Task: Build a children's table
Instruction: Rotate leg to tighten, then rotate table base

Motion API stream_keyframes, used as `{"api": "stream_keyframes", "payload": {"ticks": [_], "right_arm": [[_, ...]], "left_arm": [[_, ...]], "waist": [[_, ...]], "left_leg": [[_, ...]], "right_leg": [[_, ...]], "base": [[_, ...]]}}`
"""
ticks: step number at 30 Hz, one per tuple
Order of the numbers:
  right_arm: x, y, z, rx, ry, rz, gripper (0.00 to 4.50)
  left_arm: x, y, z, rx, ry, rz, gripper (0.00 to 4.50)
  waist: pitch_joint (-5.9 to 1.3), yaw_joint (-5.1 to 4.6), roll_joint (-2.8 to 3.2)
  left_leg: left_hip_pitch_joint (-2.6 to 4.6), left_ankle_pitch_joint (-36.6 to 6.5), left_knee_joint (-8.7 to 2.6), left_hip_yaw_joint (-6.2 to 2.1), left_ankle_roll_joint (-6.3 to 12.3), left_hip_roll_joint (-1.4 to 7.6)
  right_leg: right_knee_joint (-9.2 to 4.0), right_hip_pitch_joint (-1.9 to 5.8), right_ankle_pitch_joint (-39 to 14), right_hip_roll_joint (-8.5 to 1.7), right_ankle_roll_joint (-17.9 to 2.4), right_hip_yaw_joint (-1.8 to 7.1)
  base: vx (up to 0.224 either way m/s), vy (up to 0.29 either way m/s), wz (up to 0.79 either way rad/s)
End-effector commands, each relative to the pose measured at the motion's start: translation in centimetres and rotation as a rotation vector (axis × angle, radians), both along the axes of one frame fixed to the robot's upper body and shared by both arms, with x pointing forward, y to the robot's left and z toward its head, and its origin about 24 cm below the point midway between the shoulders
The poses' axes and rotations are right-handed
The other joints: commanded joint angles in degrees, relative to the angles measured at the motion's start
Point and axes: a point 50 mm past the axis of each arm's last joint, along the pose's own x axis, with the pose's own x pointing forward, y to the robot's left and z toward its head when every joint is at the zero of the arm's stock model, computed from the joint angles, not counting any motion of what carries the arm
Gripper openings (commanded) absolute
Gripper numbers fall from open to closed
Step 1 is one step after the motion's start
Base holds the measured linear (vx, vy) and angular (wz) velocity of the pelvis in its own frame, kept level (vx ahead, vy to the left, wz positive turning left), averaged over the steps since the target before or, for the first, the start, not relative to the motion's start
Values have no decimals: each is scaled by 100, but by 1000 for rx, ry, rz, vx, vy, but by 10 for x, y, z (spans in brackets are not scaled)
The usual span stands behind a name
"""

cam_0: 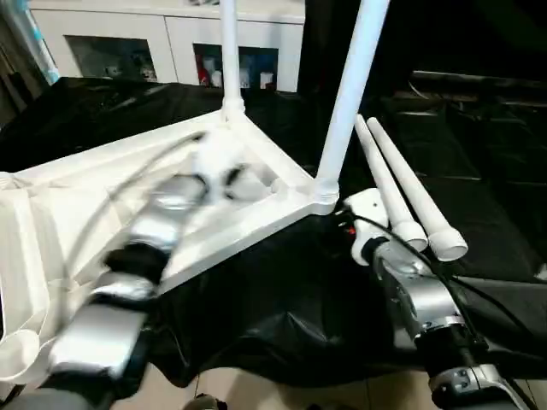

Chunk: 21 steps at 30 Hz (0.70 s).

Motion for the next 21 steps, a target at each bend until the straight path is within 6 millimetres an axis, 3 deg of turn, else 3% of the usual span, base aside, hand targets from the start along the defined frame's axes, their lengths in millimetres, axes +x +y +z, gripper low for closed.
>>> {"api": "stream_keyframes", "payload": {"ticks": [1,2,3,4,6,7,8,9,10,13,15,17,18,19,20,21], "right_arm": [[-5,7,-1,-4,20,49,450],[-7,10,-1,-1,30,59,450],[-7,10,-1,-1,30,59,450],[-8,12,-2,0,37,66,450],[-8,14,-3,-7,50,72,450],[-8,14,-3,-8,52,73,450],[-8,15,-4,-12,57,75,450],[-7,15,-6,-24,68,83,450],[-6,15,-7,-33,77,89,450],[-6,16,-9,-36,91,96,450],[-4,18,-9,-32,99,100,422],[-2,20,-8,-33,101,100,411],[-1,20,-7,-33,100,98,402],[0,21,-7,-33,99,96,388],[1,21,-7,-33,98,95,377],[2,22,-7,-32,97,88,370]], "left_arm": [[-2,24,11,72,-55,116,170],[-7,41,14,124,-71,182,179],[-7,42,14,125,-72,184,181],[-11,56,16,165,-83,237,183],[-22,78,19,228,-86,326,216],[-25,82,20,240,-85,342,220],[-31,89,21,262,-80,371,222],[-40,101,19,311,-56,411,227],[-47,108,17,344,-39,437,238],[-59,120,10,385,16,469,262],[-68,126,0,373,88,474,215],[-75,130,-8,372,143,487,222],[-78,132,-12,380,167,491,205],[-81,134,-16,385,194,491,180],[-84,134,-18,388,211,491,169],[-88,133,-23,392,247,467,172]], "waist": [[-412,13,-25],[-411,4,0],[-411,8,-17],[-401,0,-47],[-387,19,-9],[-389,15,-31],[-381,27,-12],[-377,30,-80],[-364,29,-71],[-356,39,-69],[-349,45,-80],[-359,59,-100],[-357,61,-95],[-355,60,-132],[-361,63,-120],[-365,49,-156]], "left_leg": [[135,-1358,-385,-131,100,204],[136,-1355,-392,-129,67,203],[143,-1375,-397,-139,23,216],[135,-1379,-403,-128,14,205],[161,-1427,-417,-138,-77,224],[163,-1459,-422,-134,-105,235],[184,-1522,-417,-125,-144,215],[174,-1538,-426,-131,-139,231],[143,-1532,-436,-148,-146,230],[178,-1678,-436,-141,-187,220],[187,-1774,-450,-145,-225,211],[188,-1766,-451,-150,-253,208],[186,-1756,-453,-147,-255,205],[191,-1760,-453,-141,-256,211],[170,-1714,-459,-153,-263,208],[180,-1677,-455,-142,-262,209]], "right_leg": [[-418,242,-1318,-419,-996,230],[-422,226,-1299,-408,-985,230],[-409,223,-1279,-417,-1008,231],[-416,219,-1295,-402,-998,230],[-401,192,-1223,-407,-1016,238],[-382,193,-1198,-410,-1030,237],[-404,169,-1294,-404,-1004,246],[-403,178,-1309,-421,-1008,246],[-388,193,-1367,-434,-1001,244],[-422,147,-1623,-427,-936,255],[-435,126,-1689,-411,-898,257],[-420,127,-1590,-416,-903,257],[-424,126,-1546,-411,-905,259],[-426,120,-1514,-409,-905,259],[-410,143,-1431,-418,-912,259],[-408,136,-1340,-409,-917,259]], "base": [[0,0,0],[0,0,0],[0,0,0],[0,0,0],[0,0,0],[0,0,0],[0,0,0],[0,0,0],[0,0,0],[0,0,0],[0,0,0],[0,0,0],[0,0,0],[0,0,0],[0,0,0],[0,0,0]]}}
